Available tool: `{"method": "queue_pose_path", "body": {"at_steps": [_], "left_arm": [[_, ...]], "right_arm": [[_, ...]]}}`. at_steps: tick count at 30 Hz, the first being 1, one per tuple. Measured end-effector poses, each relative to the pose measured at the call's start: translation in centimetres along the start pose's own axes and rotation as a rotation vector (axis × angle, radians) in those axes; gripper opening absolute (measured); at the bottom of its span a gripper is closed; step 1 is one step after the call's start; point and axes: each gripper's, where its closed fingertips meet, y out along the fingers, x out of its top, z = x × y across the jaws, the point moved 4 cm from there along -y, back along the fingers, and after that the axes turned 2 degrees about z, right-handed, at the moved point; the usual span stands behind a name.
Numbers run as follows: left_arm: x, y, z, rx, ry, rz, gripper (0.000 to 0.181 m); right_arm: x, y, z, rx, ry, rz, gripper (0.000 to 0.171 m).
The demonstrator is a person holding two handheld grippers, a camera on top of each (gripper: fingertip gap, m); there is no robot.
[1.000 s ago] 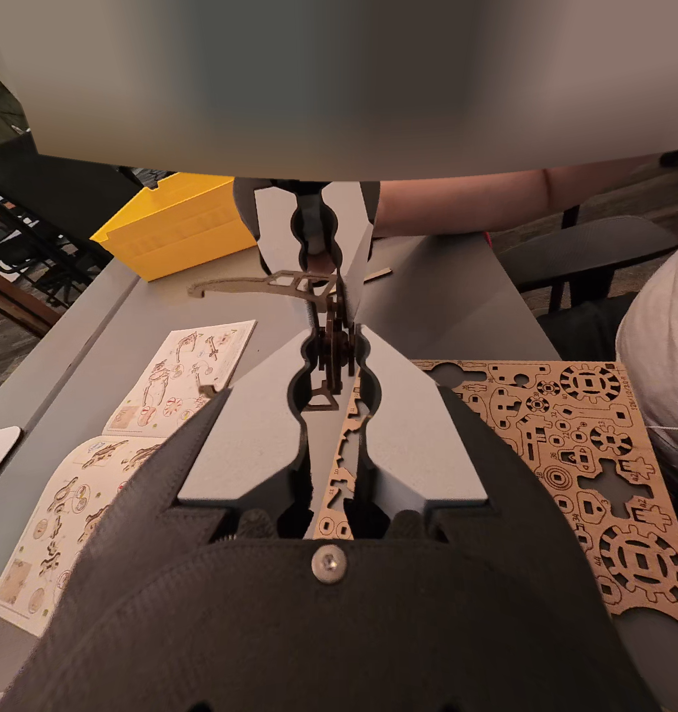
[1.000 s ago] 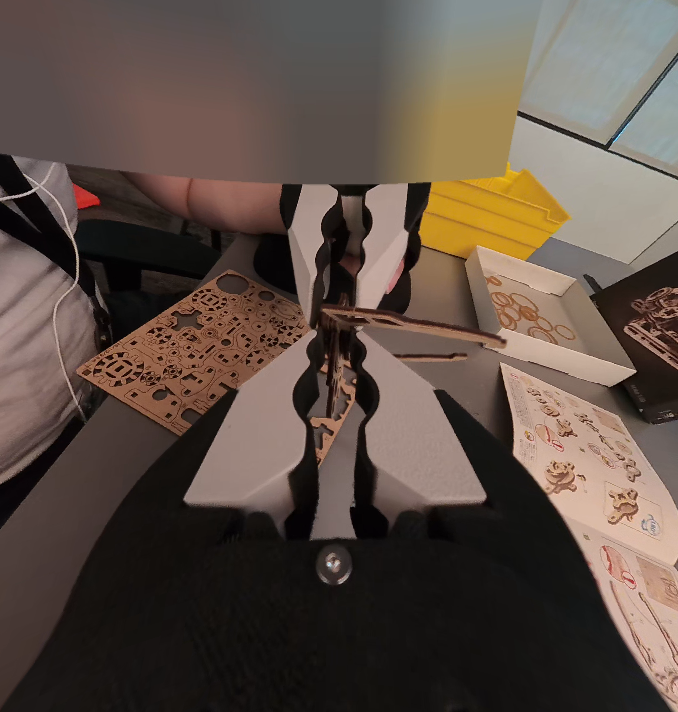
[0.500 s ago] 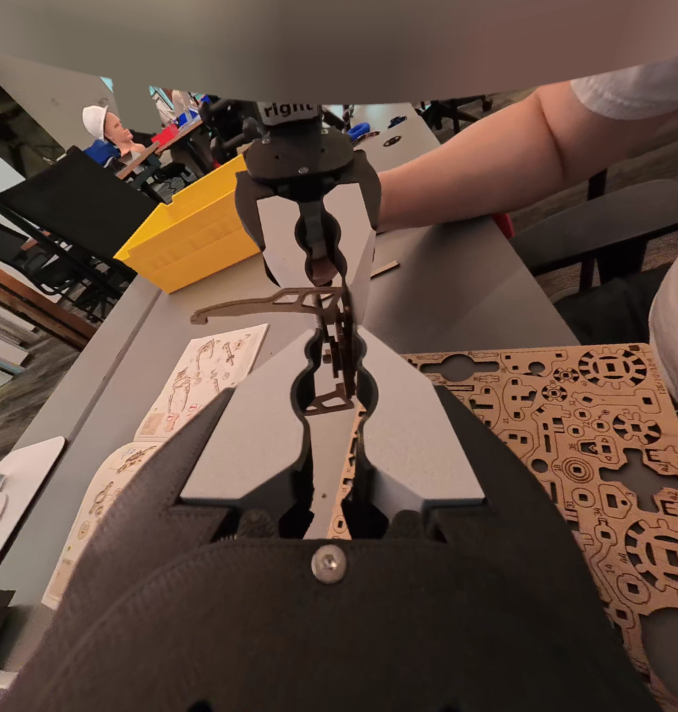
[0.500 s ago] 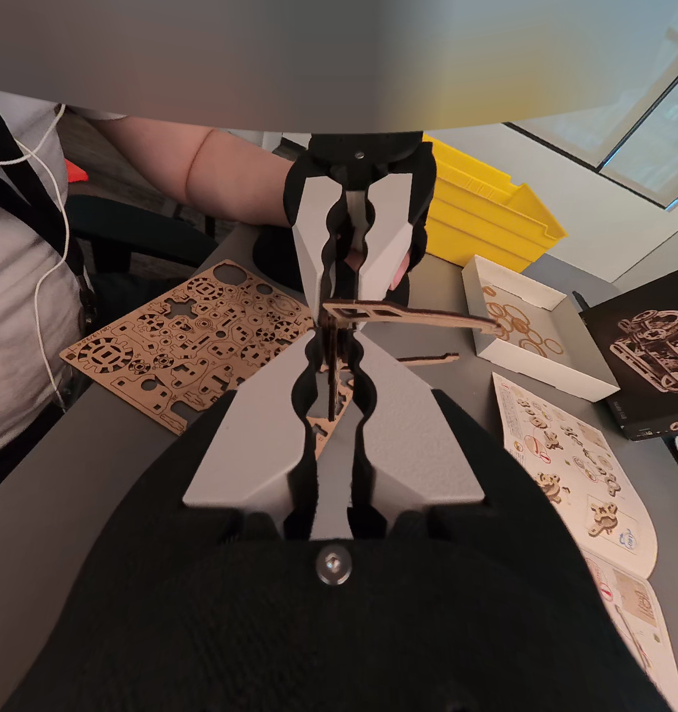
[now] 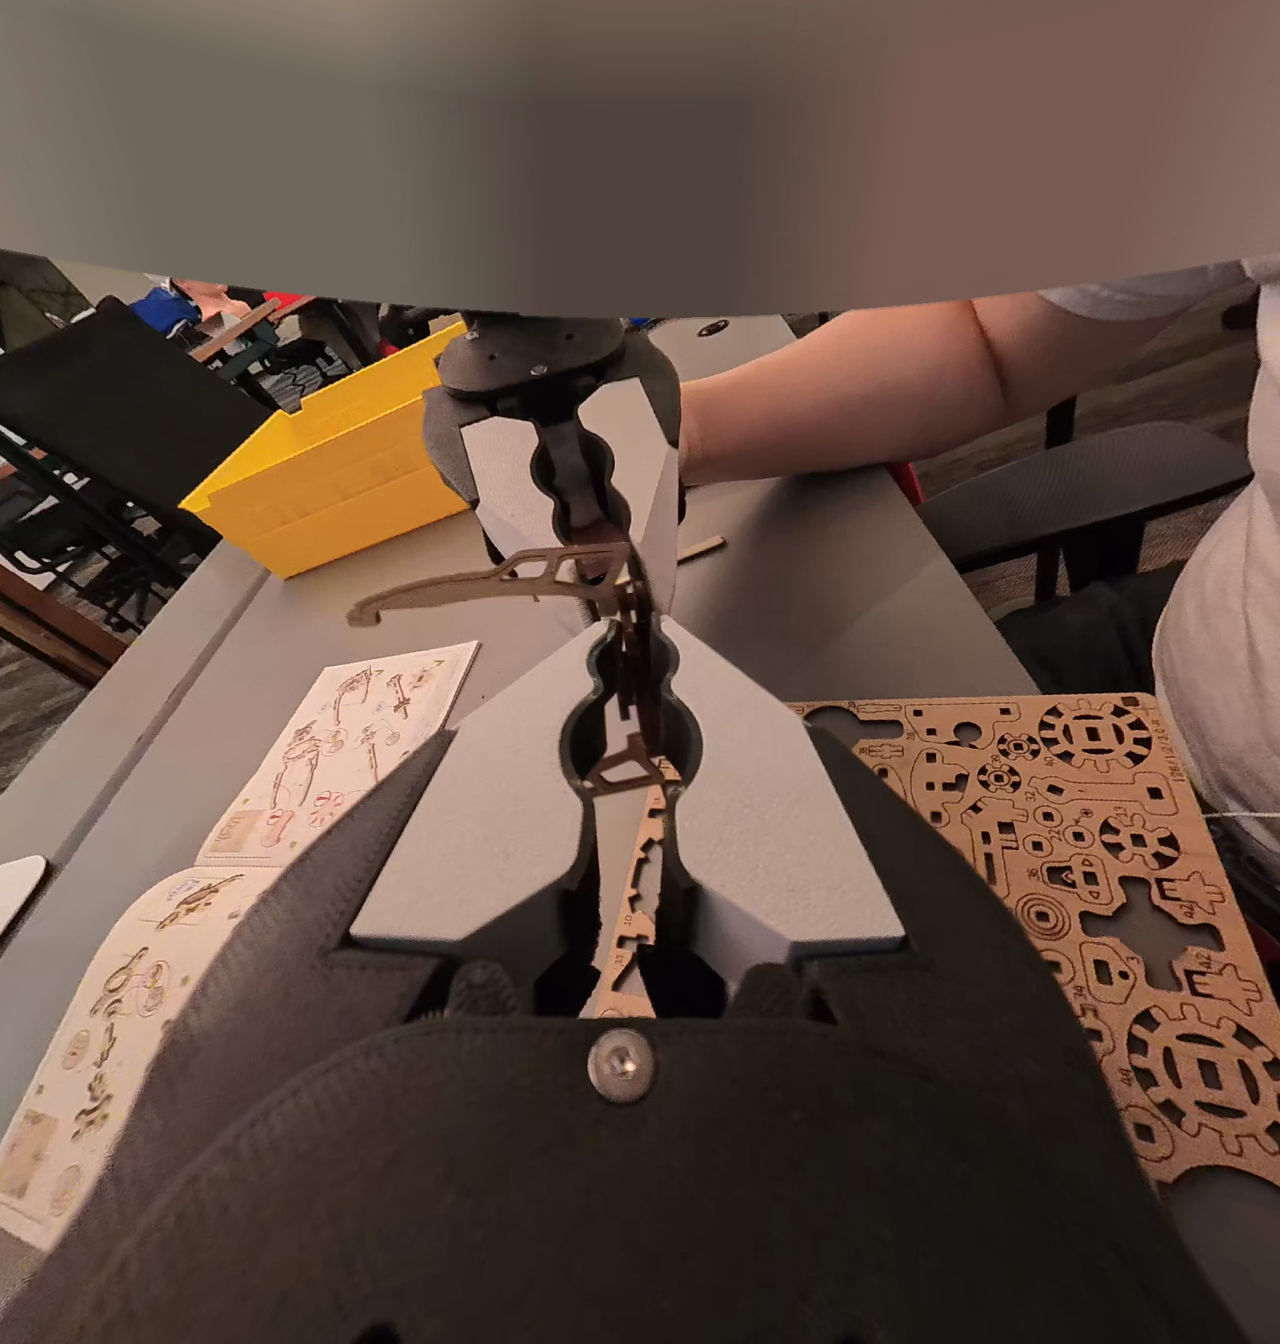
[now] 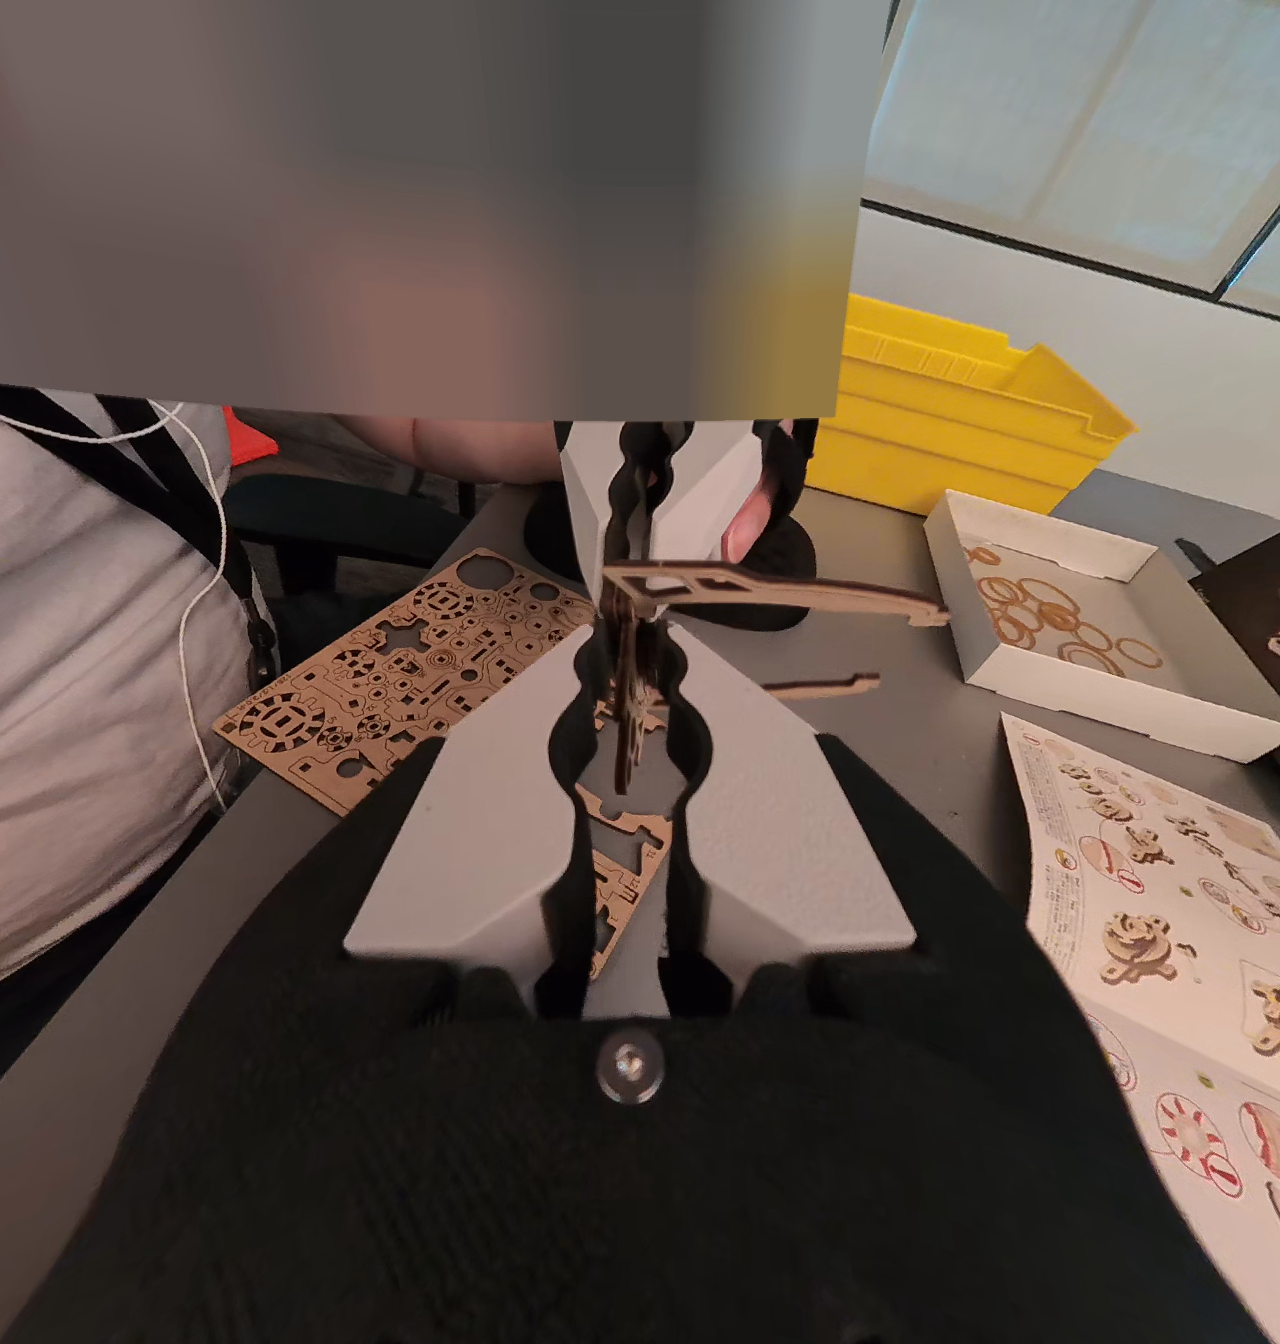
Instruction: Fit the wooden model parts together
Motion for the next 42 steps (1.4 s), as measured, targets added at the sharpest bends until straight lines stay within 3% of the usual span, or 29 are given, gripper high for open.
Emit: {"method": "queue_pose_path", "body": {"at_steps": [25, 28, 36, 42], "left_arm": [[-0.1, -0.3, 1.5, 0.045, -0.106, -0.027, 0.005], [-0.2, -0.3, 2.0, 0.080, -0.121, -0.020, 0.028], [0.2, -0.1, 0.7, -0.022, -0.136, -0.050, 0.012], [0.0, 0.0, 1.0, 0.055, -0.040, -0.020, 0.011]], "right_arm": [[0.6, -0.7, -1.0, -0.006, 0.133, -0.097, 0.003], [0.6, -0.5, -0.8, -0.001, 0.104, -0.087, 0.003], [0.7, -0.2, -0.1, 0.025, 0.058, -0.088, 0.003], [0.5, -0.4, -0.6, 0.007, 0.080, -0.082, 0.003]]}}
